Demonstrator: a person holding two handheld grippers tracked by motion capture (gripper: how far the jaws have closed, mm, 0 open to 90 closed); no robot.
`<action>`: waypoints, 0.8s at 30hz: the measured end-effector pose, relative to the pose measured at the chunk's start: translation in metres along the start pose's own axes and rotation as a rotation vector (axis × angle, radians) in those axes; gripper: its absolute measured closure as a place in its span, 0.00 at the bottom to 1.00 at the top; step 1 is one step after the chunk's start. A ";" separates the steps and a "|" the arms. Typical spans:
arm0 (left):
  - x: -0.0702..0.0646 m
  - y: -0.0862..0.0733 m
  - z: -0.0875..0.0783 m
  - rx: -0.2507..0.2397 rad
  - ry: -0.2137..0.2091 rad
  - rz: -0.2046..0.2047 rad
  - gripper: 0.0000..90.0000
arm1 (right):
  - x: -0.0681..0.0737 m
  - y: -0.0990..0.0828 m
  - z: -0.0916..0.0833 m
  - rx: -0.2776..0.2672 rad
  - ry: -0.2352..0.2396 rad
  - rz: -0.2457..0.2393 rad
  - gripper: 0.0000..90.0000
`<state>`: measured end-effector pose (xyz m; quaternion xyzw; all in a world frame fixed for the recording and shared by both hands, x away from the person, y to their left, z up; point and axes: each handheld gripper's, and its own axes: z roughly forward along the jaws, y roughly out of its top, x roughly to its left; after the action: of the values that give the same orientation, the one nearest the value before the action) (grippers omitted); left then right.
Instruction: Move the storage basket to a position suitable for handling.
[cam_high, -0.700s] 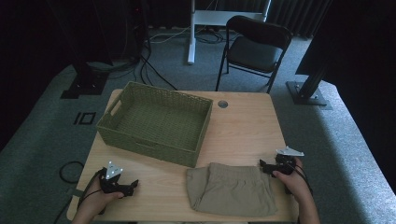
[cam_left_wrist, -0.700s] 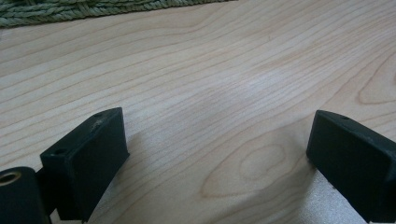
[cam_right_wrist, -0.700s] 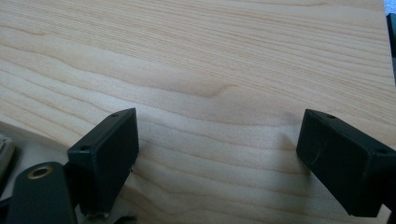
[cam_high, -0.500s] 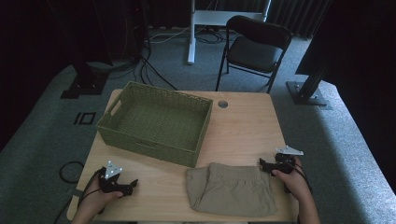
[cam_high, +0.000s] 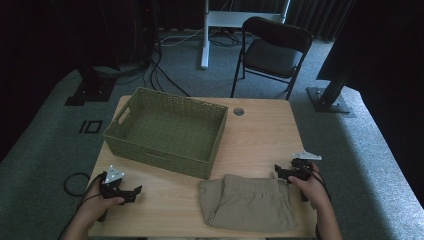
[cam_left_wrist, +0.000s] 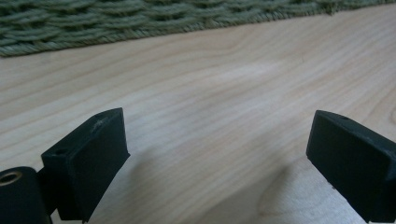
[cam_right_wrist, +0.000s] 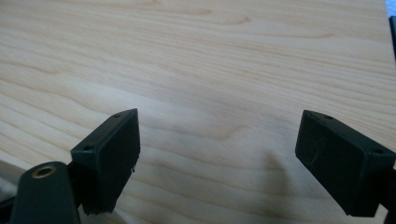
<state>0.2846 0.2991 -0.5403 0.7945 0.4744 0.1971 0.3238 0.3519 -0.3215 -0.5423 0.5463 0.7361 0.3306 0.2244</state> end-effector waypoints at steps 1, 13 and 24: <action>0.001 0.001 -0.001 -0.004 0.003 -0.002 0.07 | 0.001 0.002 -0.001 -0.002 0.003 0.008 0.15; 0.015 0.012 -0.007 -0.042 0.008 -0.017 0.07 | 0.016 0.023 -0.007 -0.040 0.020 -0.026 0.15; 0.030 0.037 -0.020 -0.106 0.032 -0.025 0.07 | 0.035 0.039 -0.007 -0.072 0.070 -0.039 0.15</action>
<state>0.3094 0.3194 -0.5002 0.7670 0.4782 0.2308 0.3603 0.3624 -0.2827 -0.5082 0.5117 0.7415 0.3715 0.2244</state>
